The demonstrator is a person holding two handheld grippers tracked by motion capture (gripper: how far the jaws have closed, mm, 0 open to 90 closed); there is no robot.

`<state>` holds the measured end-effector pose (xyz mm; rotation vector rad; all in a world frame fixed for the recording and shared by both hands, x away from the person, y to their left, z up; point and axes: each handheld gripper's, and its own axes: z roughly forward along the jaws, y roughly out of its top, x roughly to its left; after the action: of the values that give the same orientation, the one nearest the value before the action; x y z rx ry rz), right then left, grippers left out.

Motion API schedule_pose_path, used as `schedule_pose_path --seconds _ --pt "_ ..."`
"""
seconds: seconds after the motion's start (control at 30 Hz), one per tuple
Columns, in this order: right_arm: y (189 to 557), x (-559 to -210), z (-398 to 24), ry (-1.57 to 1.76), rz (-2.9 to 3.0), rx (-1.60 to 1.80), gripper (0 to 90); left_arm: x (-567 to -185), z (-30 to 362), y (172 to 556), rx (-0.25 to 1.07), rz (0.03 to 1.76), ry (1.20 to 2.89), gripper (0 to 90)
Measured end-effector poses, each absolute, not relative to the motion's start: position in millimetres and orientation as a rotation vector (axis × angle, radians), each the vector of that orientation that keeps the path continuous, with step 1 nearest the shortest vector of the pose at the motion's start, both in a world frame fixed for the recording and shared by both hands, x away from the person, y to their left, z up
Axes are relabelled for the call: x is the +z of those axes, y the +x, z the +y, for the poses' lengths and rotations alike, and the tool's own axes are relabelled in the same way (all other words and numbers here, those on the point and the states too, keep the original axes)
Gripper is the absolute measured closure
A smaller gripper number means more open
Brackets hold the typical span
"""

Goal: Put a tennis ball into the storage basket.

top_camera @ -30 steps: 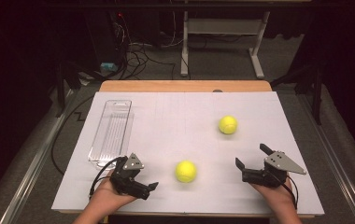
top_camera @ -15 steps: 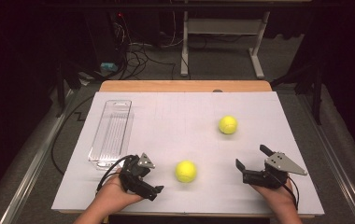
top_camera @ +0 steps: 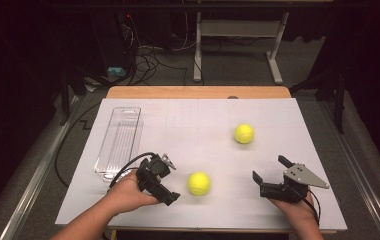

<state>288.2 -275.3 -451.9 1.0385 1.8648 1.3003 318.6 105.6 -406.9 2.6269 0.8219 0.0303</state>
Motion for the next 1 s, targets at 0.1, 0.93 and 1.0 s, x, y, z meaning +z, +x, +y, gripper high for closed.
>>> schedule_pose_path --seconds 0.1,0.93,1.0 --pt "289 -452 -275 1.042 1.866 1.299 0.0 -404 98 322 0.013 0.804 2.655 0.6" --pt "289 -453 -276 1.043 1.867 1.304 0.0 -409 27 342 -0.088 0.674 2.796 0.6" --pt "289 -453 -276 1.04 1.867 1.303 0.0 -411 24 344 -0.095 0.673 2.806 0.7"
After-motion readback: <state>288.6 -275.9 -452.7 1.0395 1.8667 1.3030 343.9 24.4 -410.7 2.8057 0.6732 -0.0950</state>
